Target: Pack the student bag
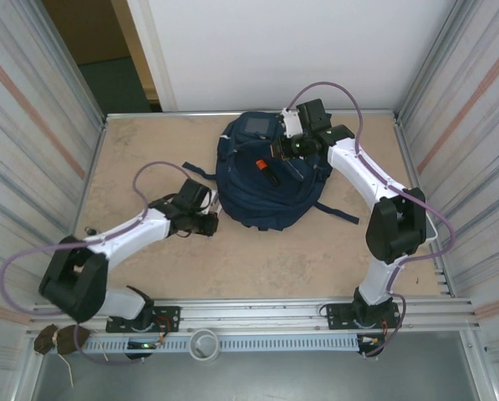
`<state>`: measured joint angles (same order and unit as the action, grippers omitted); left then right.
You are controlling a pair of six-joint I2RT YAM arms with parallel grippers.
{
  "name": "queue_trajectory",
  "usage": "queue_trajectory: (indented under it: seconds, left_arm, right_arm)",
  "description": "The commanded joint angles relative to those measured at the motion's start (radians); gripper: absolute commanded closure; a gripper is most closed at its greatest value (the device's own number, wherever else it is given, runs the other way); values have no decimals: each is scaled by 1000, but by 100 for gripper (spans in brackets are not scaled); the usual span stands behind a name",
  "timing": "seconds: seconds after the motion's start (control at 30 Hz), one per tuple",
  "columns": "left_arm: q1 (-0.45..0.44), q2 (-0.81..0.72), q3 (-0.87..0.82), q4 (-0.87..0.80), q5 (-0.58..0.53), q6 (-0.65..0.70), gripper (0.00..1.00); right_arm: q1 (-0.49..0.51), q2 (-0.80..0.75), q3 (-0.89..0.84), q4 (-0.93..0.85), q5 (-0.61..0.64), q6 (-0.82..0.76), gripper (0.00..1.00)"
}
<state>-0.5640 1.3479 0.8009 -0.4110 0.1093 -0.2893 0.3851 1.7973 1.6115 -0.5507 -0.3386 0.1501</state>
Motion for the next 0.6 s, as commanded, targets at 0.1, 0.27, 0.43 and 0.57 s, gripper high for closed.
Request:
queue_trajectory:
  seconds: [0.1, 0.27, 0.43, 0.57]
  left_arm:
    - [0, -153, 58, 23, 140, -47, 94]
    - [-5, -141, 125, 53, 182, -75, 94]
    - [-33, -37, 185, 136, 267, -136, 95]
    - [-61, 28, 195, 99, 150, -124, 85]
  right_arm:
    - [-17, -43, 38, 1, -21, 28, 100]
    - [-17, -36, 44, 4, -39, 41, 100]
    - [-15, -33, 42, 17, -65, 58, 100]
    - [-16, -34, 35, 5, -50, 52, 100]
